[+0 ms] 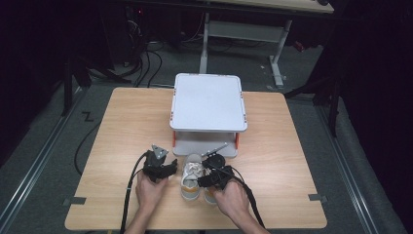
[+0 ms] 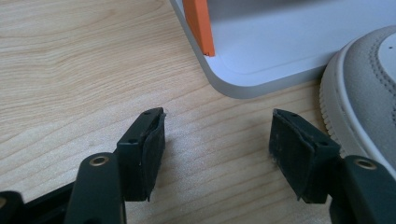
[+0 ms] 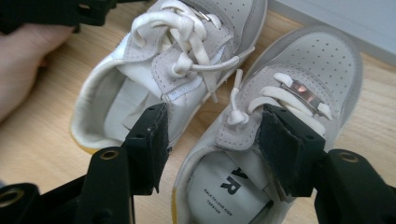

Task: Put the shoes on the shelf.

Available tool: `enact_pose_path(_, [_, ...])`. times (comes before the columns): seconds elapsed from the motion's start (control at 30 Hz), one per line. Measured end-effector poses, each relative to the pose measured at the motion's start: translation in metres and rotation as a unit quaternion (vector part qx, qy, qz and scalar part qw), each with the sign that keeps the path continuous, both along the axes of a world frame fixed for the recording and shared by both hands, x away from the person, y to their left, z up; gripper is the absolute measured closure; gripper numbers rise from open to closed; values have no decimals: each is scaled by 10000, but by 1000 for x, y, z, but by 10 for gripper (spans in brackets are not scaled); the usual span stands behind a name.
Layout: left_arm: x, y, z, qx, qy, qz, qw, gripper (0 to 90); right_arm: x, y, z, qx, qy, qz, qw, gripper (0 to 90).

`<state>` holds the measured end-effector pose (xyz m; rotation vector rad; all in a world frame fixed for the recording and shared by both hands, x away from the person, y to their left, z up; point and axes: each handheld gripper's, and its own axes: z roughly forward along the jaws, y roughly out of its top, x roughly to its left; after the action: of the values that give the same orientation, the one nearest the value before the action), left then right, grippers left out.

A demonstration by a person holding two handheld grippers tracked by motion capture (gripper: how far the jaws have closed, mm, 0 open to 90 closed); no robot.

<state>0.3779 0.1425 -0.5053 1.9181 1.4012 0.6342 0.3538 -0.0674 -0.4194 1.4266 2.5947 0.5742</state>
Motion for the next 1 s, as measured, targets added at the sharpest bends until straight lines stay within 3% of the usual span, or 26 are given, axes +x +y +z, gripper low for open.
enact_pose_path(0.23, [0,0,0,7,-5,9,10000,364,-3,4,0,-165,-120,27,9998,538])
enact_pose_path(0.33, [0,0,0,0,2,10,10000,364,-3,0,0,-99,-178,-32,9998,606])
enact_pose_path(0.67, [0,1,0,-39,5,7,10000,363,-2,1,3,-115,-78,-127,9998,568])
enact_pose_path(0.8, [0,1,0,-59,5,6,10000,363,-6,-6,9,110,-63,-137,9998,571])
enact_pose_path(1.0, [1,1,0,-73,1,13,10000,363,-9,-6,7,129,135,-112,9998,519])
